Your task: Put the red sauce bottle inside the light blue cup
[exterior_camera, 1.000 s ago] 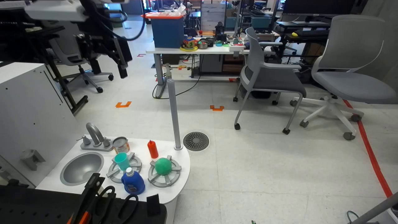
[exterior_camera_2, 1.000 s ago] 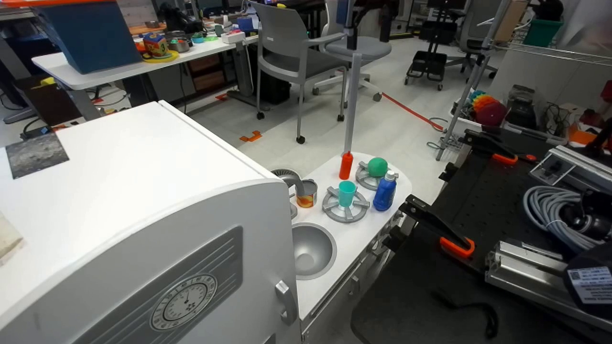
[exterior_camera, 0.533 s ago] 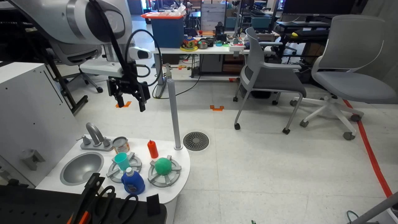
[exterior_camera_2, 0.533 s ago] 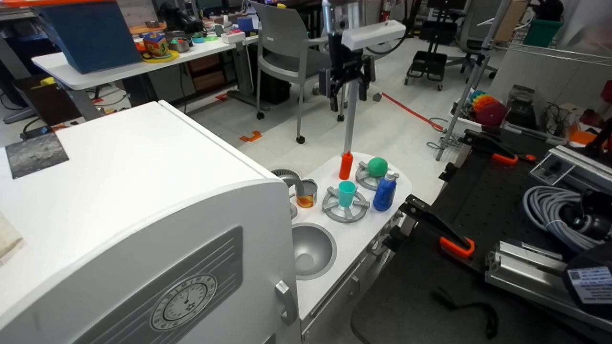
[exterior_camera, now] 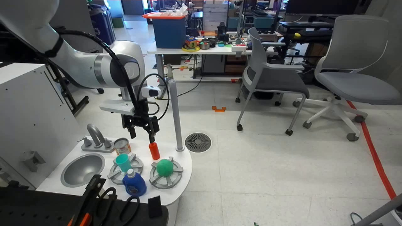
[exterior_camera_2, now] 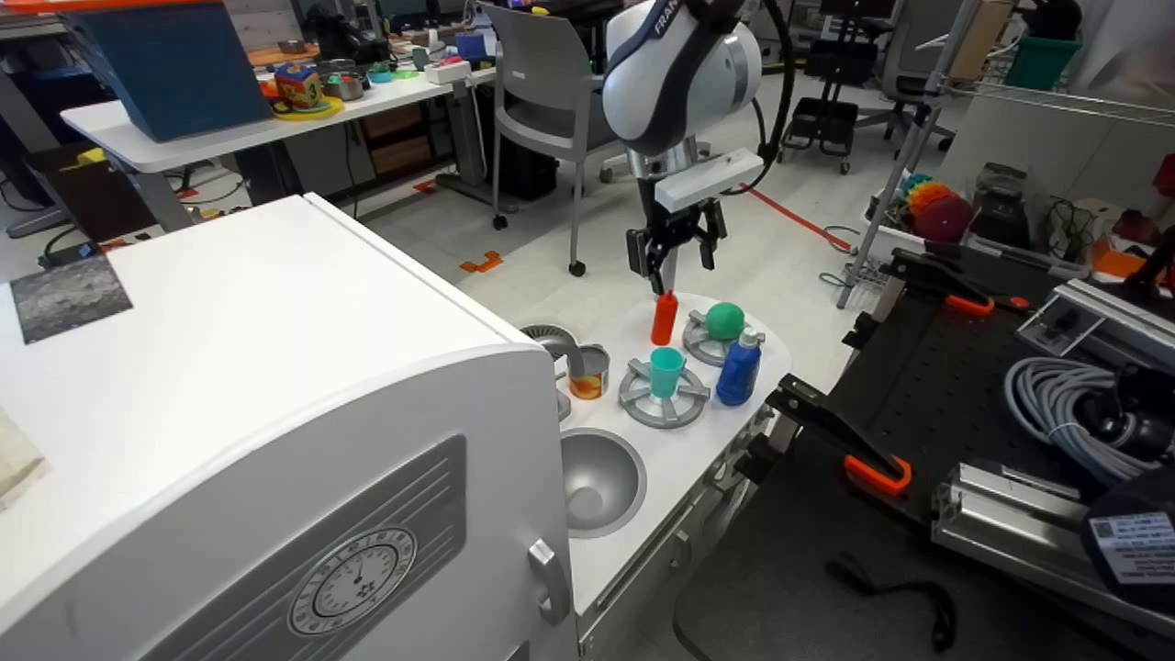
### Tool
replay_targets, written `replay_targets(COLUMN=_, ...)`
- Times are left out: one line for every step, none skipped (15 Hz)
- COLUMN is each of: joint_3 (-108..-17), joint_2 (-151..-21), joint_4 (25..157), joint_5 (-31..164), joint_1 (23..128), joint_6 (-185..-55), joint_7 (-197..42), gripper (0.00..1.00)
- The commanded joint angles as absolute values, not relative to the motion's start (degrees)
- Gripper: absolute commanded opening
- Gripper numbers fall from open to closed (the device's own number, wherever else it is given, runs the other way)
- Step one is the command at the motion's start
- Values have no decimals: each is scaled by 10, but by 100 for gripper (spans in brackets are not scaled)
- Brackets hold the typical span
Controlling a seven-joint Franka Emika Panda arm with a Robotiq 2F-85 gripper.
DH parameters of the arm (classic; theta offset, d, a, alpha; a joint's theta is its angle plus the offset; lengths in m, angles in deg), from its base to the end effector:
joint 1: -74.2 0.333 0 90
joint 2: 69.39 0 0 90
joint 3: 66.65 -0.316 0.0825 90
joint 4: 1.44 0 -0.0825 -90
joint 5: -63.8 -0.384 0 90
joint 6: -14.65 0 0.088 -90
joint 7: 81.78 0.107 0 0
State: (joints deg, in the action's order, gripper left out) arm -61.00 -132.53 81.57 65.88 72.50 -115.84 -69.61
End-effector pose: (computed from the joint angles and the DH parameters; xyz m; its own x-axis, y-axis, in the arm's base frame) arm 0.6541 -0.0786 0.0051 0.9296 -0.2794 -0.2405 -0.2453 -0.9558 0.1623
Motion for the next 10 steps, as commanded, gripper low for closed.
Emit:
replay_targets(joint_3=-595, joint_2=-1377, joint_4=760, joint_5=655, joint_1=732, joint_6=-1162, joint_7=-673, gripper=100)
replay_targets(joint_3=-593, joint_2=-1391, joint_4=743, joint_5=655, joint_1=731, joint_6=-1158, joint_7=-670, gripper=100)
replay_targets(joint_3=-592, joint_2=-1401, joint_4=729, joint_5=654, joint_1=730, joint_6=-1153, joint_7=-666, gripper=100)
replay_targets(joint_3=-590, joint_2=-1415, joint_4=711, joint_5=654, joint_1=730, joint_6=-1150, joint_7=-663, gripper=100)
replay_targets(joint_3=-587, joint_2=-1425, joint_4=697, joint_5=655, joint_1=730, joint_6=-1149, joint_7=-660, gripper=100)
replay_targets(joint_3=-587, joint_2=-1437, joint_4=679, joint_5=654, joint_1=729, joint_6=-1145, joint_7=-658, gripper=100)
replay_targets(joint_3=-586, joint_2=-1448, joint_4=663, joint_5=653, joint_1=728, joint_6=-1139, joint_7=-655, gripper=100)
replay_targets(joint_3=-585, joint_2=-1459, joint_4=645, joint_5=653, joint_1=729, joint_6=-1136, joint_7=-652, gripper=100)
replay_targets(joint_3=-585, joint_2=-1470, joint_4=628, joint_5=654, joint_1=729, joint_6=-1132, joint_7=-648, gripper=100)
replay_targets(joint_3=-584, joint_2=-1482, joint_4=610, joint_5=653, joint_1=730, joint_6=-1126, joint_7=-643, gripper=100)
